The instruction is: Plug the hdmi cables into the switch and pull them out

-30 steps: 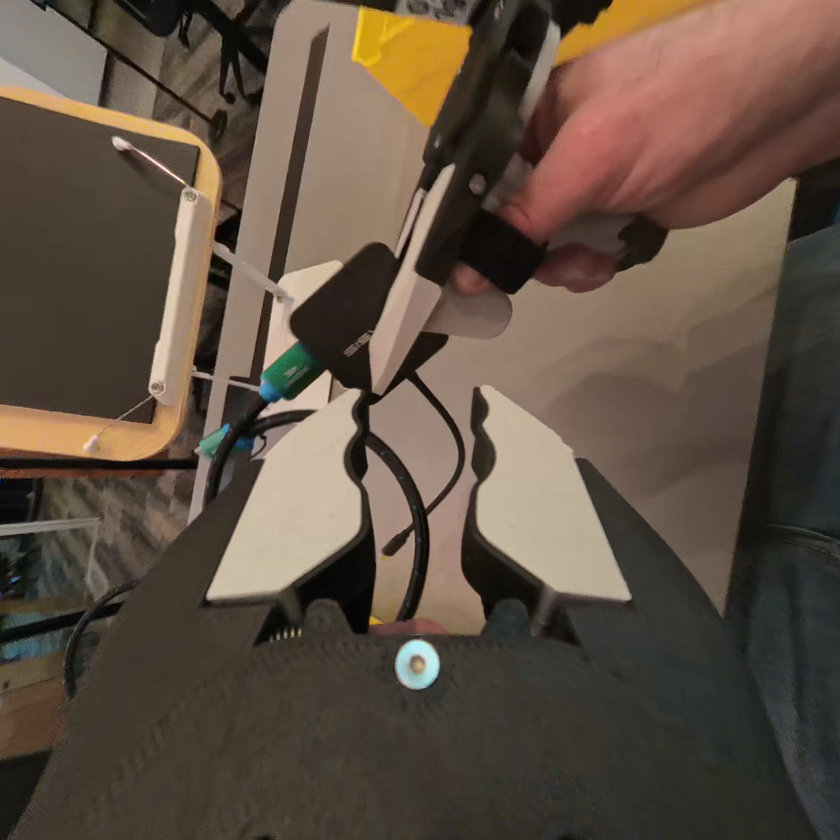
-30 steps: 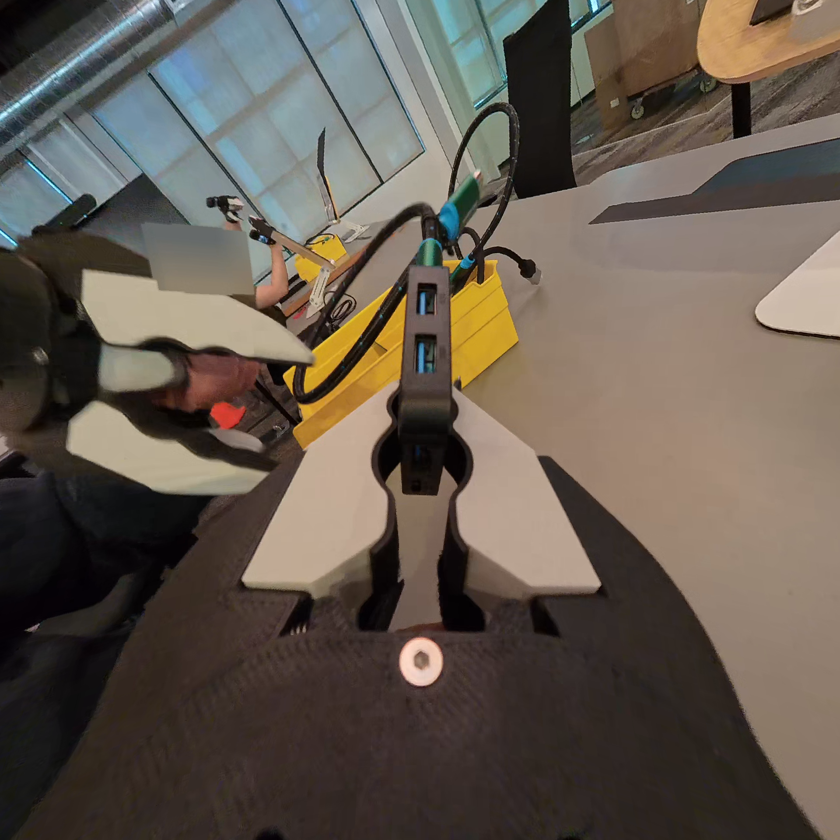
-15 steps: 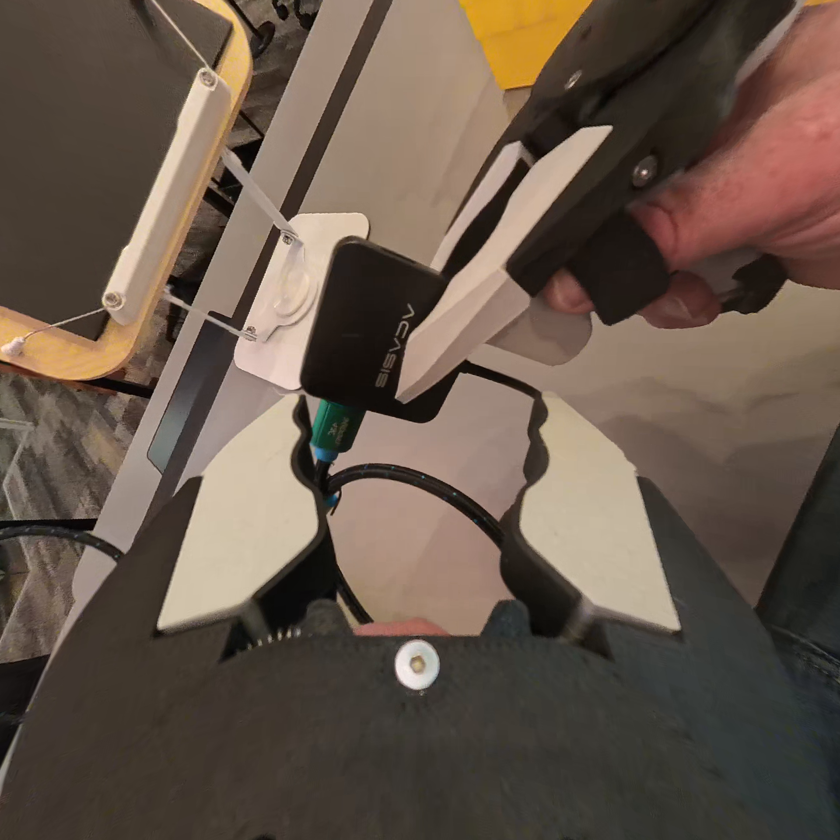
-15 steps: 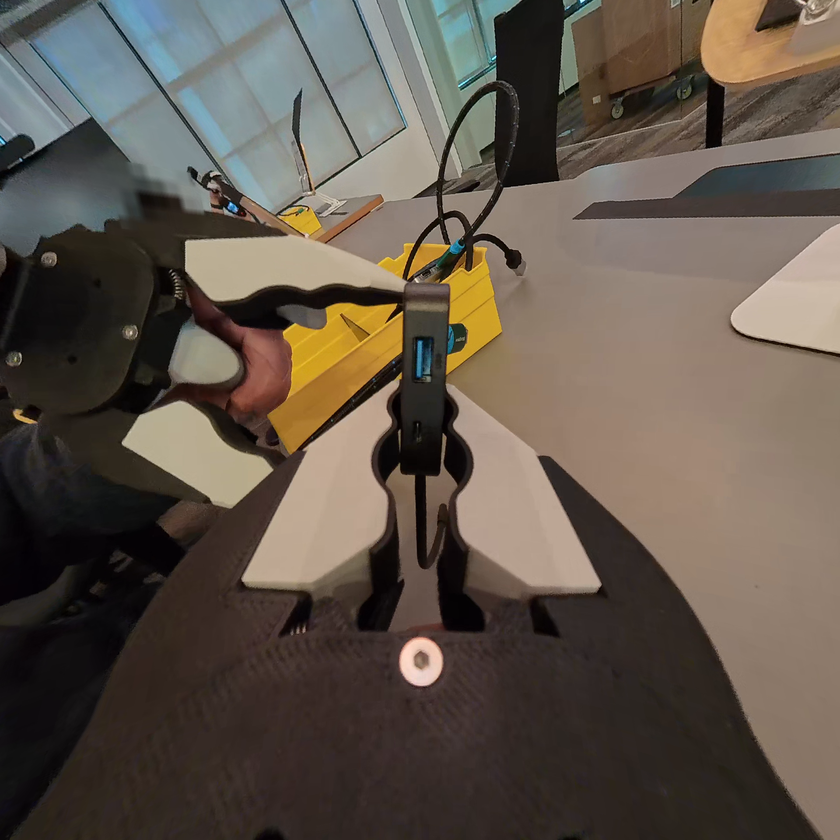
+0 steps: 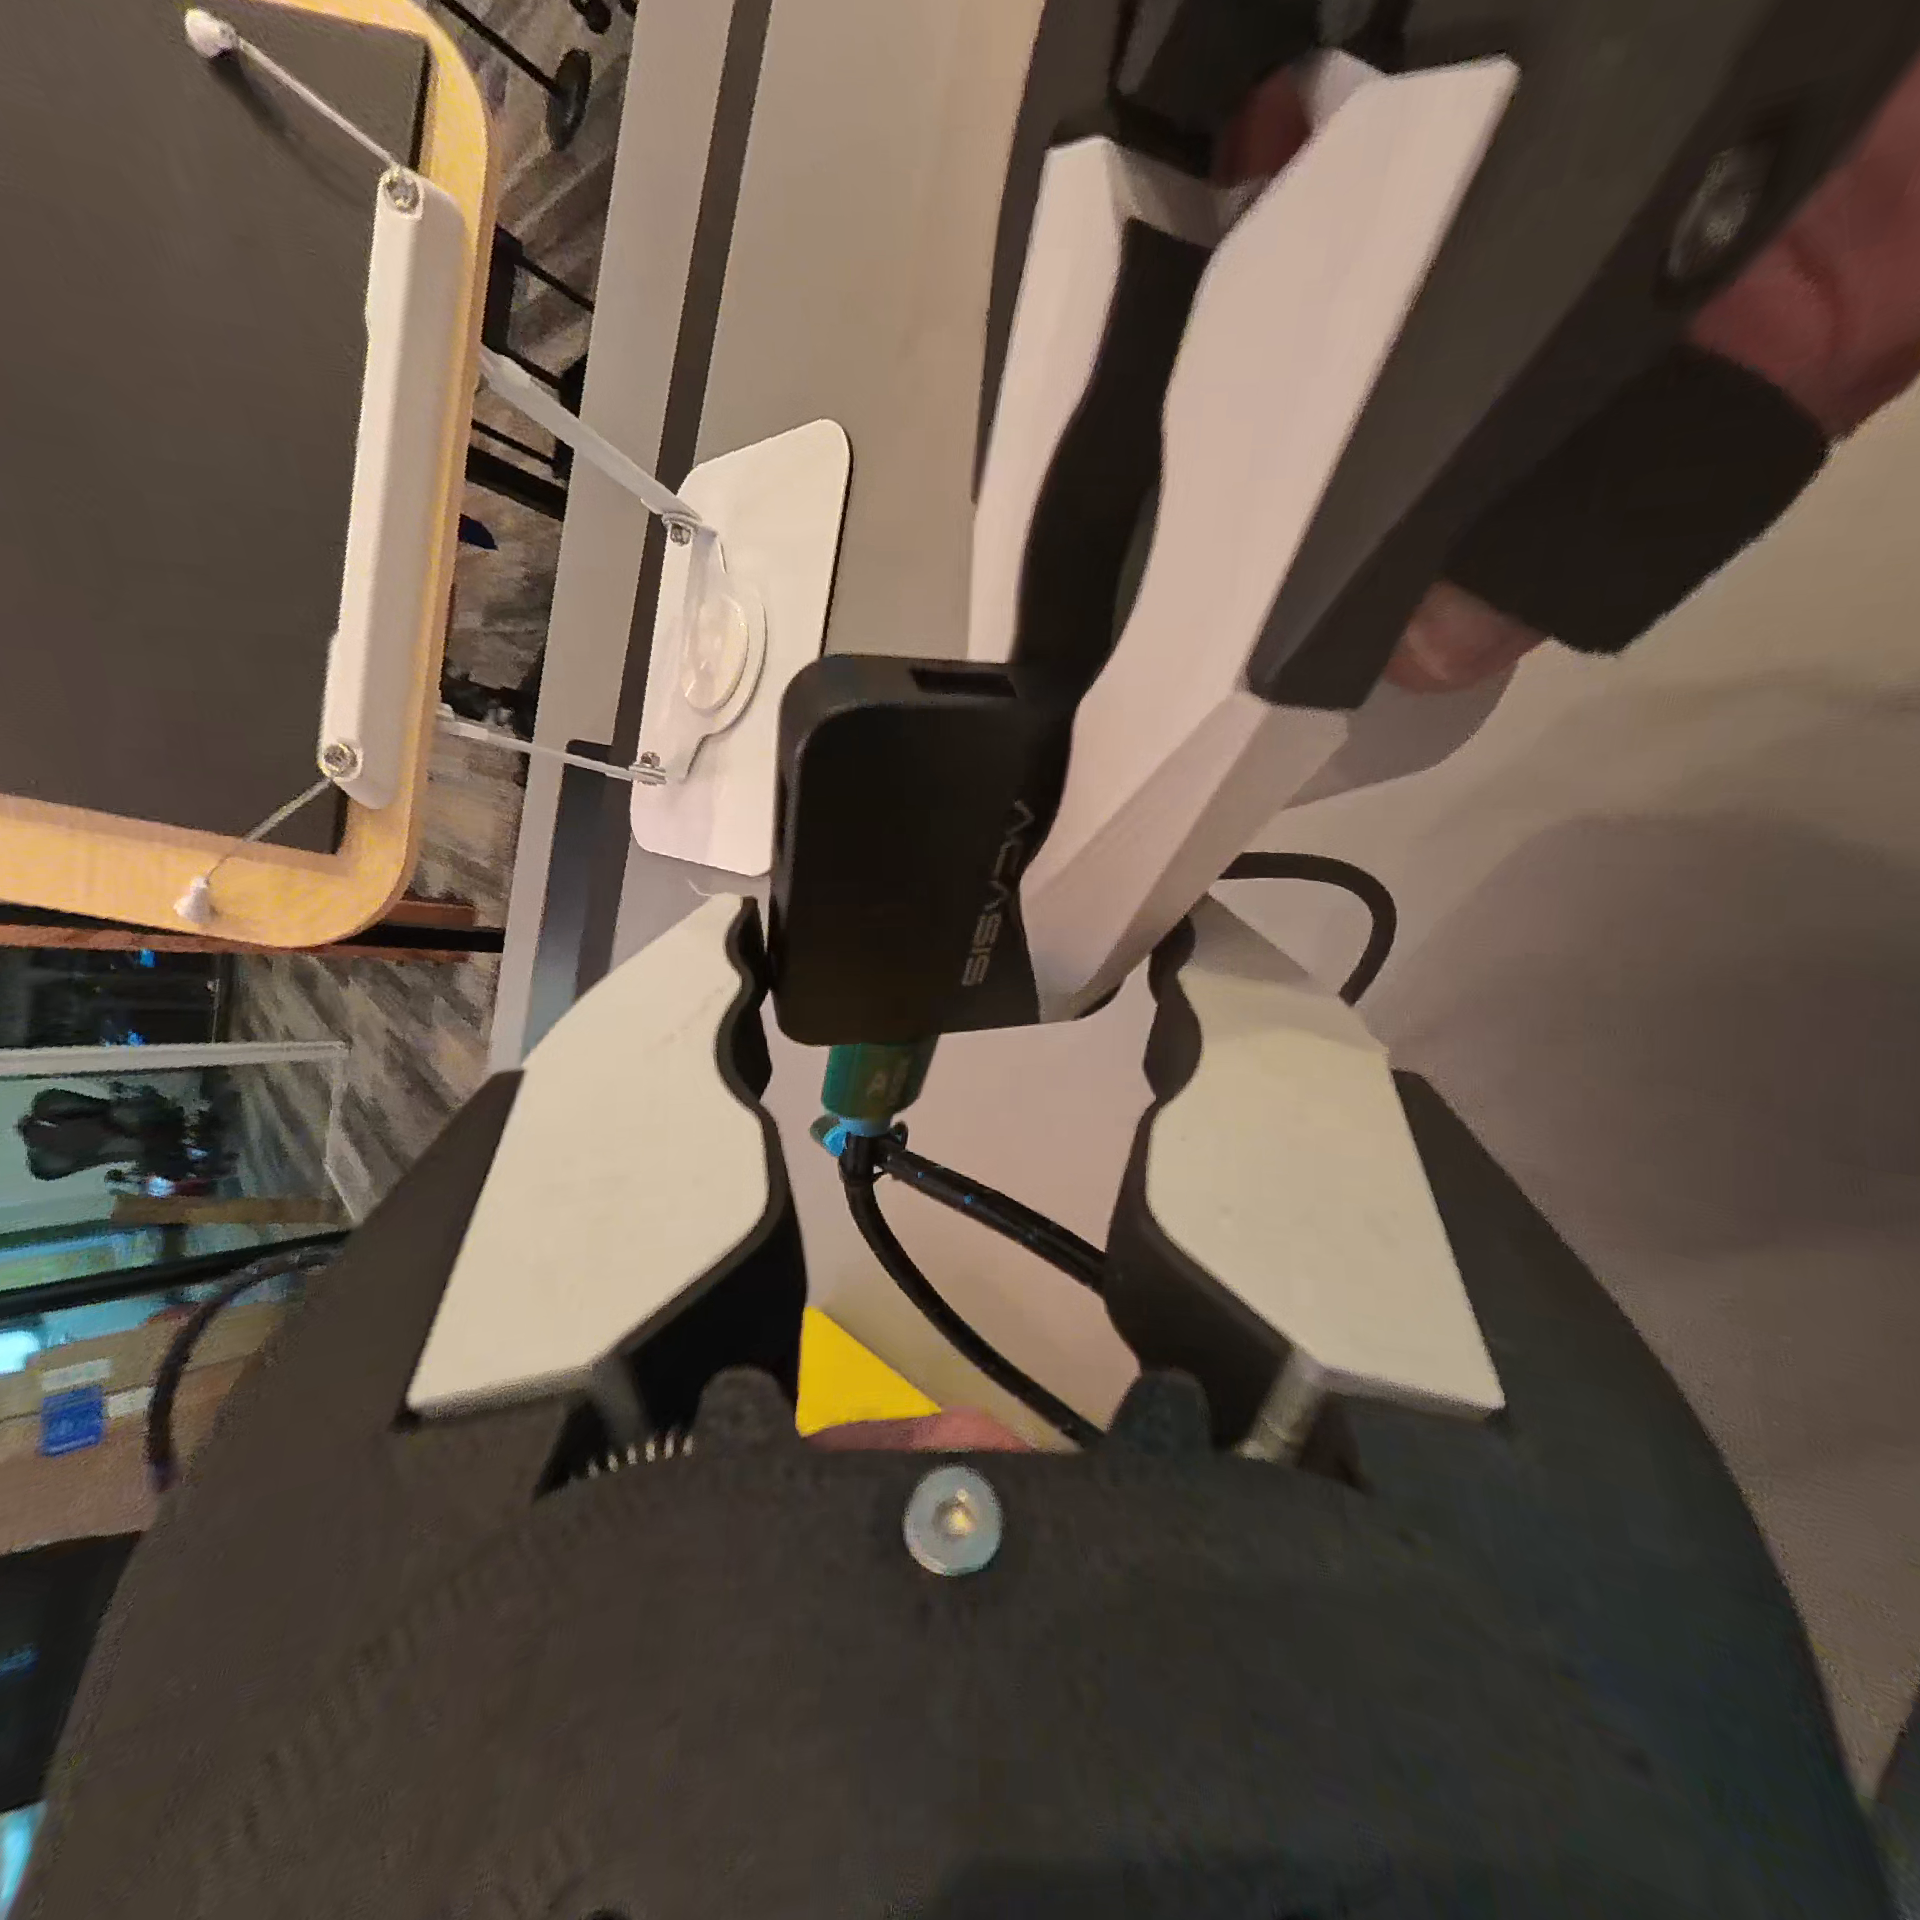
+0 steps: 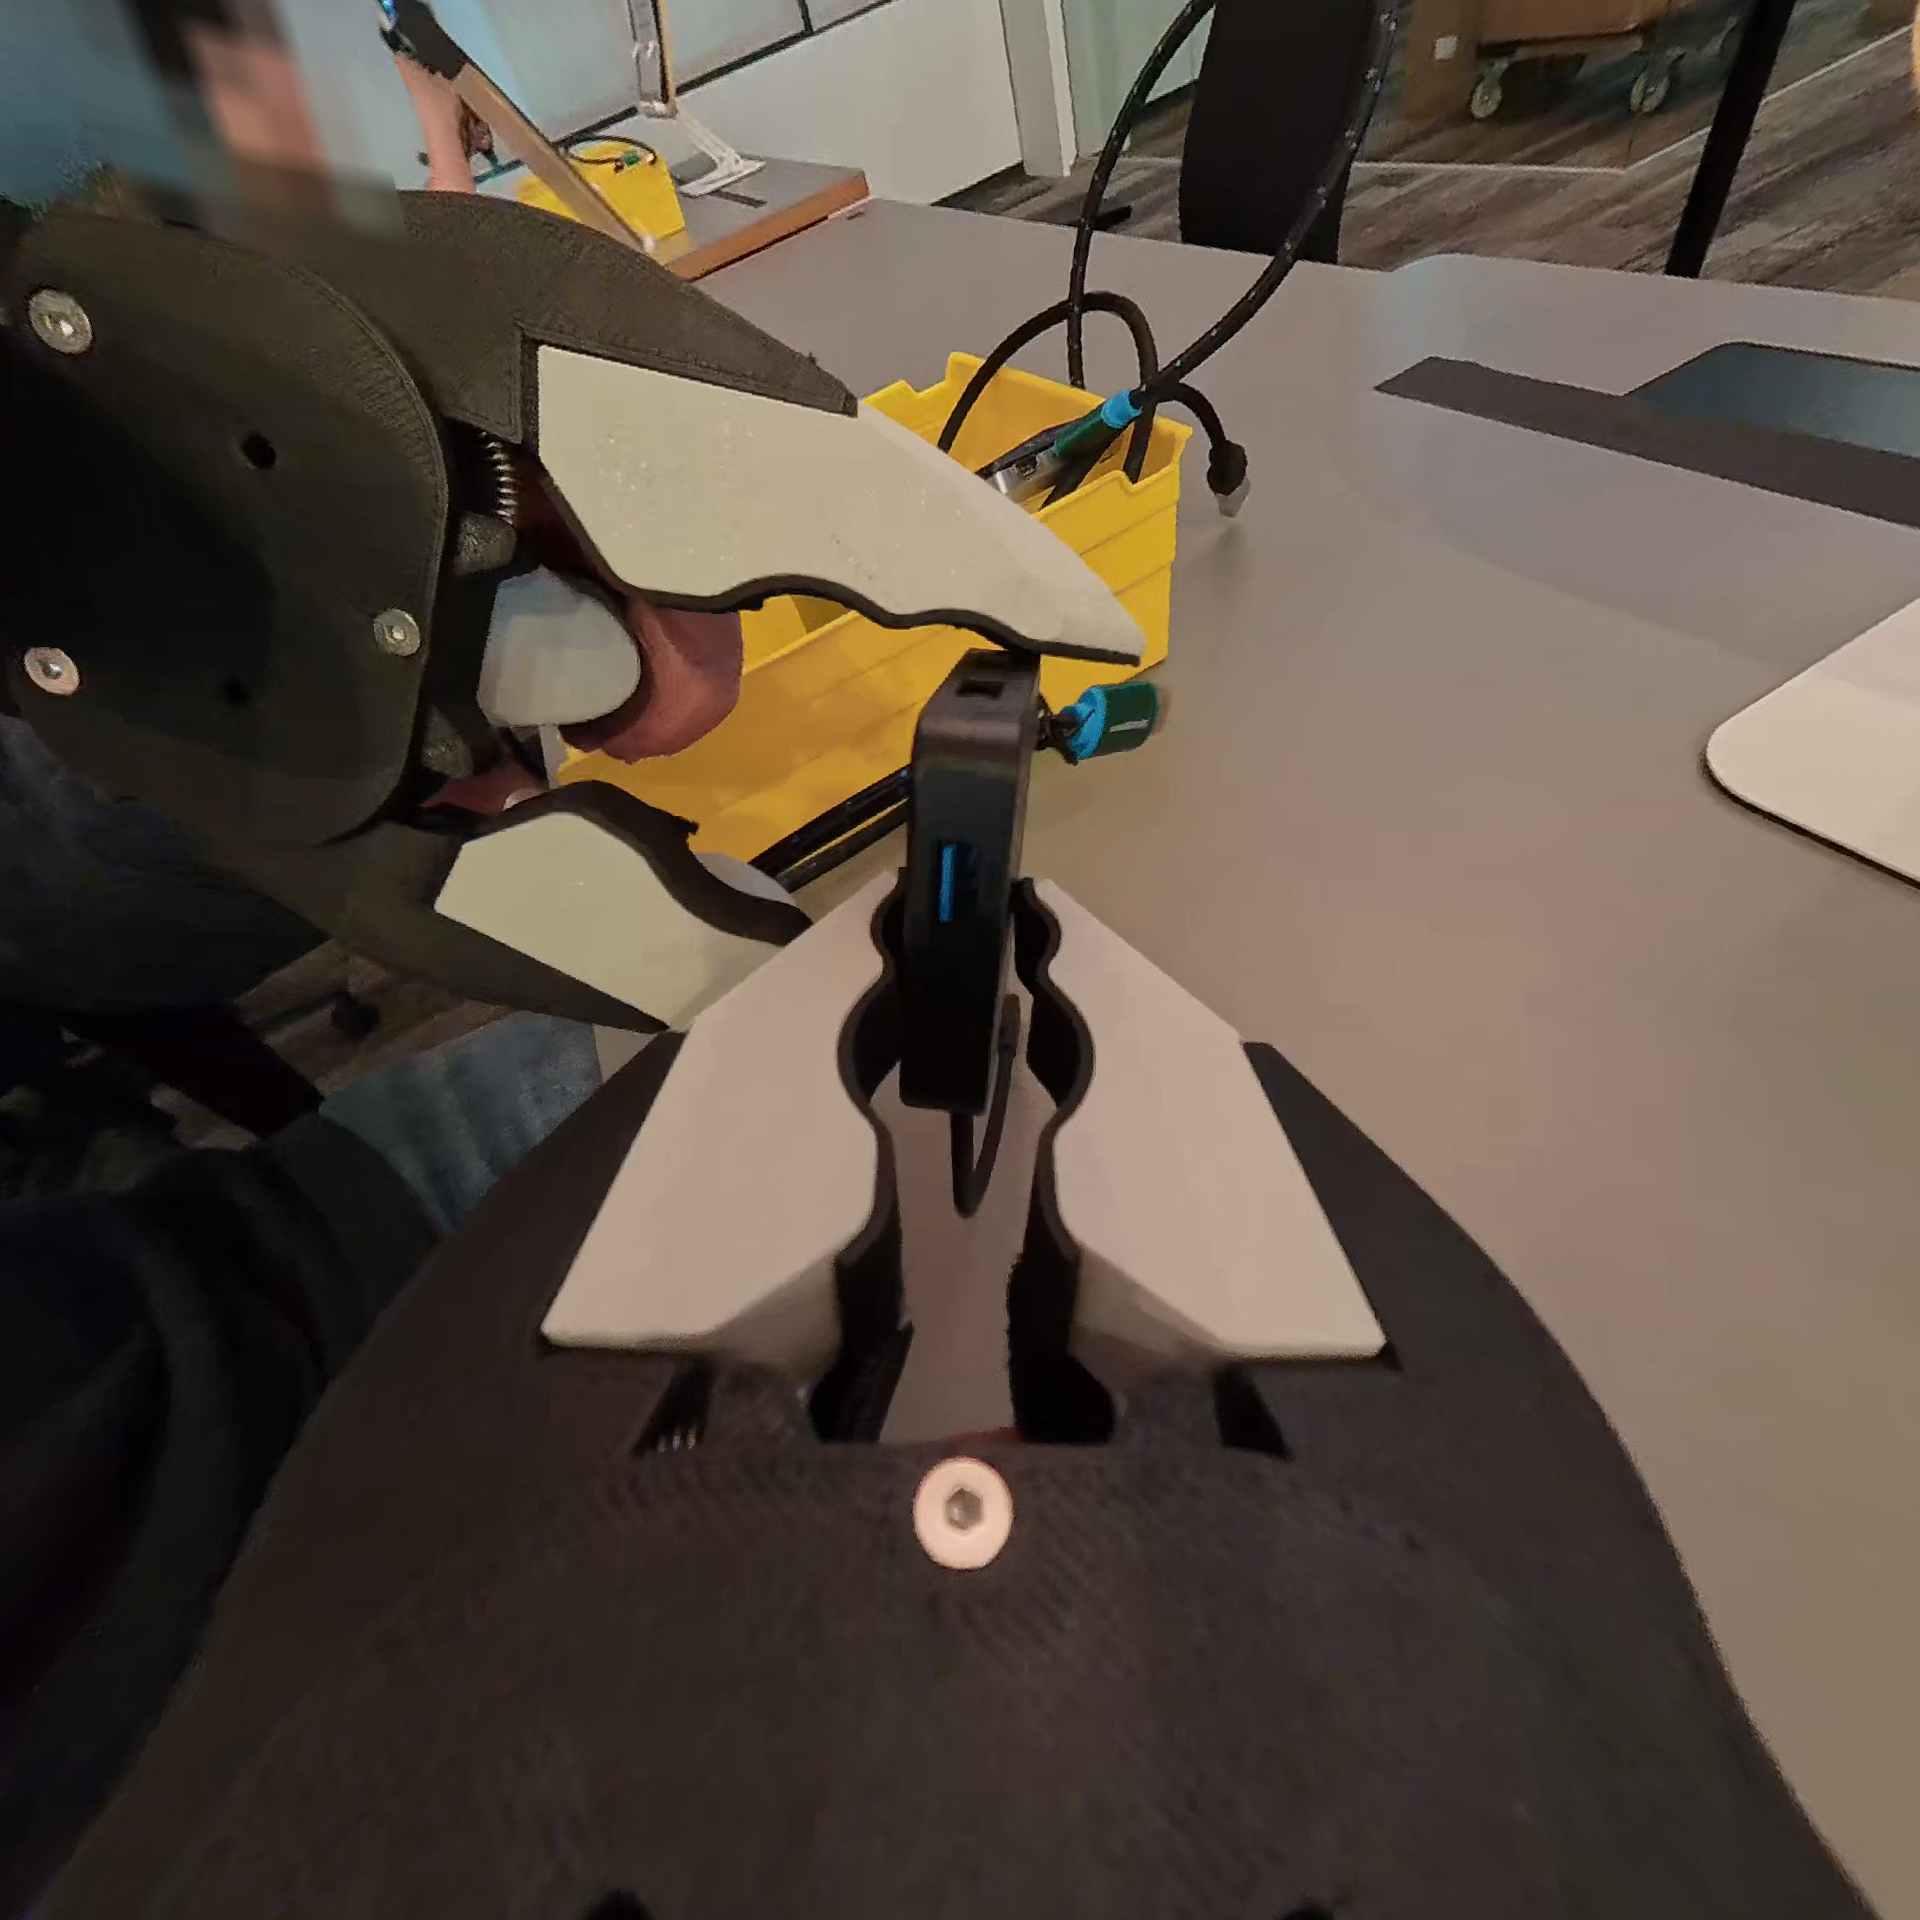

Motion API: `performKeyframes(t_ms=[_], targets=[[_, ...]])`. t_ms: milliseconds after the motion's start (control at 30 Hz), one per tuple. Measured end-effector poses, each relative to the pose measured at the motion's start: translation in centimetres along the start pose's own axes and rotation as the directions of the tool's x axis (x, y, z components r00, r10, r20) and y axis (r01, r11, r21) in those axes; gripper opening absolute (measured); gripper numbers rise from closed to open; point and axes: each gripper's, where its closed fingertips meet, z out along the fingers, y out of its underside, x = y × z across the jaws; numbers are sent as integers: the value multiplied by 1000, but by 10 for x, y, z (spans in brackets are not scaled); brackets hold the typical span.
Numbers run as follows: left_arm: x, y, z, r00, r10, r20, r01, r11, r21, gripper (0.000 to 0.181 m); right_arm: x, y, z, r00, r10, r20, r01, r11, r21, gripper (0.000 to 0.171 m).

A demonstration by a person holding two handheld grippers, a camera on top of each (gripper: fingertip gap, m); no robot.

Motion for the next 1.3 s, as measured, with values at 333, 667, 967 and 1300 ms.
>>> performKeyframes(t_ms=[333, 667, 967, 1300], targets=[[-1, 1, -1, 924, 346, 162, -339, 938, -74, 22, -10, -8, -19, 995, 15, 102, -14, 1000, -12, 46], [6, 8, 10, 900, 403, 169, -389, 915, -107, 17, 7, 12, -23, 995, 48, 82, -40, 994, -97, 49], [18, 1, 8, 843, 505, 185, -494, 863, -105, 14, 15, 29, -18, 998, -65, 21, 68, 965, -254, 80], [43, -6, 14, 771, 605, 199, -602, 794, -84, 14, 37, 74, -13, 994, -98, 47, 109, 890, -443, 98]])
